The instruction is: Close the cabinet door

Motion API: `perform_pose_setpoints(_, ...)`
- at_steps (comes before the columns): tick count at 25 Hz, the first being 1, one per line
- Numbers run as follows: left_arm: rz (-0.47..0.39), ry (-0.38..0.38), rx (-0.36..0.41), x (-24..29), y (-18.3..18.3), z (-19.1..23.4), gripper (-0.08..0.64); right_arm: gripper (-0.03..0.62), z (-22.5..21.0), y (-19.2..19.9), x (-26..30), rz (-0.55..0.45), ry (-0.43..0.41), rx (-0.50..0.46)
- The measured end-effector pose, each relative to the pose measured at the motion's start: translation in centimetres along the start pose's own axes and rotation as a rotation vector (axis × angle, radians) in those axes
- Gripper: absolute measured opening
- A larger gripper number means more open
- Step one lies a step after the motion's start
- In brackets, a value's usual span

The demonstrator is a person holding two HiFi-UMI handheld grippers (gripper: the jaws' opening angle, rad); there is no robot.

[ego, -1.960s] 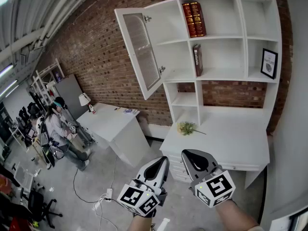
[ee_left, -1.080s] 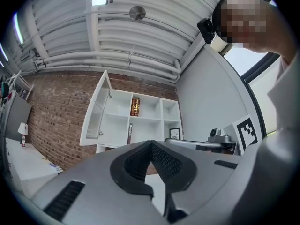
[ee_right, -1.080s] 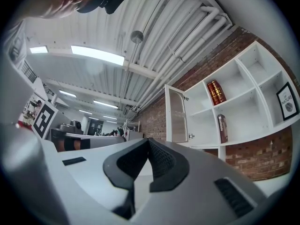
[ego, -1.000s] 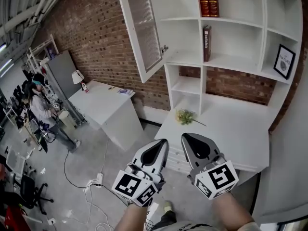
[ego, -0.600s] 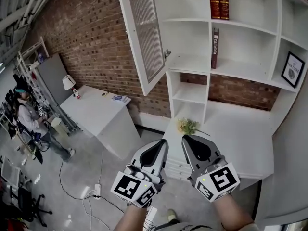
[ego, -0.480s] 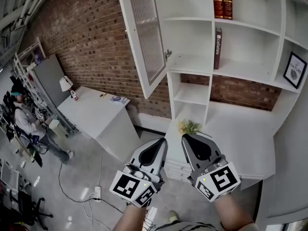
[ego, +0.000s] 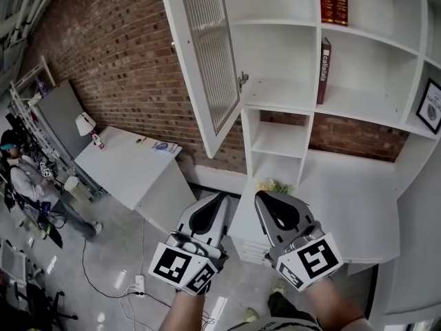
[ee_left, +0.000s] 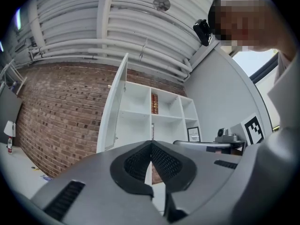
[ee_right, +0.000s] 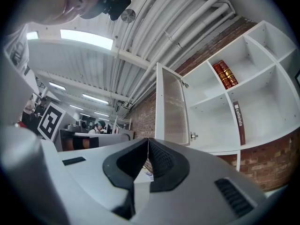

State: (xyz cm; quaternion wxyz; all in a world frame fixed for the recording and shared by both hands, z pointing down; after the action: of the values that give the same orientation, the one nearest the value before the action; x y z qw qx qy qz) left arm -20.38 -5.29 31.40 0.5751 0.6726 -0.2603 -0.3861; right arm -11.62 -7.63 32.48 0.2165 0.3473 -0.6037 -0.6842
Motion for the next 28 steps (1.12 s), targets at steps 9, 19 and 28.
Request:
perform_pose_setpoints(9,-0.063,-0.105,0.017,3.2,-2.5,6.2,0.012,0.018,-2.5,-1.1,7.2,-0.063,-0.132,0.024)
perform_pose_setpoints(19,-0.153,-0.235,0.071,4.9,-6.8,13.9,0.012,0.018,-3.4,-1.3,14.0,-0.085,-0.248,0.021)
perform_pose_setpoints(28,-0.314,-0.083,0.005,6.2,-13.5,21.2,0.012,0.018,-2.3,-3.4,18.1,-0.135,-0.181,-0.008)
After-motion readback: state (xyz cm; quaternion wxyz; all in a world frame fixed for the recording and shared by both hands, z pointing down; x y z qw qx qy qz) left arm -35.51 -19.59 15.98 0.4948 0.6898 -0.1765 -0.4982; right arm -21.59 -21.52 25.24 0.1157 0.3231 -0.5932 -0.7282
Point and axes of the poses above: the fingertips, and each gripper's own axes: x forward along the fingers, z to its left, y out of its underside, the point moved 2 cm from there along -x, backward along the fingers, and after that the axes turned 14 degrees about y, right-handed, at the moved point
